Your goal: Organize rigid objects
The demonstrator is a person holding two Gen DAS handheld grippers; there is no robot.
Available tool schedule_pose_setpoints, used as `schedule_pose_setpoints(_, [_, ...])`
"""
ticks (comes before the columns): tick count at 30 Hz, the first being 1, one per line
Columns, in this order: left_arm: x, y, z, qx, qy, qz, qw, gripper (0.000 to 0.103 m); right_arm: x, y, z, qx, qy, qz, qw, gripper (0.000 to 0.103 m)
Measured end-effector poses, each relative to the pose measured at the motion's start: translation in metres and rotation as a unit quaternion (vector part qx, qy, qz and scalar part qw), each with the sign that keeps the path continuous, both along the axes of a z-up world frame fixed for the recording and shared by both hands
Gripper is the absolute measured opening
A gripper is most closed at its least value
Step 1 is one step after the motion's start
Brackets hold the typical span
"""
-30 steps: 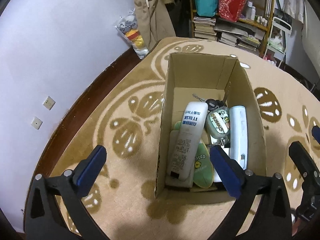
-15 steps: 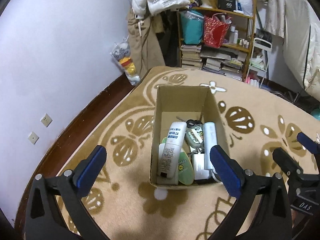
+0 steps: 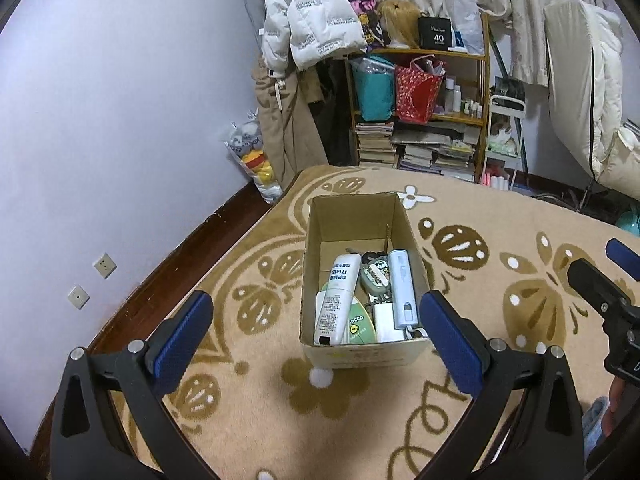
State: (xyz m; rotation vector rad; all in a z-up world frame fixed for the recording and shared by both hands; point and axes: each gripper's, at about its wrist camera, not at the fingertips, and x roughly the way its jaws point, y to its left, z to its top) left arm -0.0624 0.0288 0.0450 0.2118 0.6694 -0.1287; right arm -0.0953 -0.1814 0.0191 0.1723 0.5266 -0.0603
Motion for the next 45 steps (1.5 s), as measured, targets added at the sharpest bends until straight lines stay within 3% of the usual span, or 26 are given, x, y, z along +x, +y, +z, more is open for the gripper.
schedule_pose_setpoints(15, [-0.018,-0.001,-0.006,-0.013,-0.013,-0.006,0.9998,0.102,-0.034,-0.007,-0.016,-0.008,-0.021,-0.024,0.999,0.103])
schedule_pose_setpoints(45, [-0.018,-0.017,-0.017,0.007,-0.004,-0.032,0.9994,0.102,-0.035,-0.004,-0.031,-0.013,-0.011,-0.025,1.000,0.103])
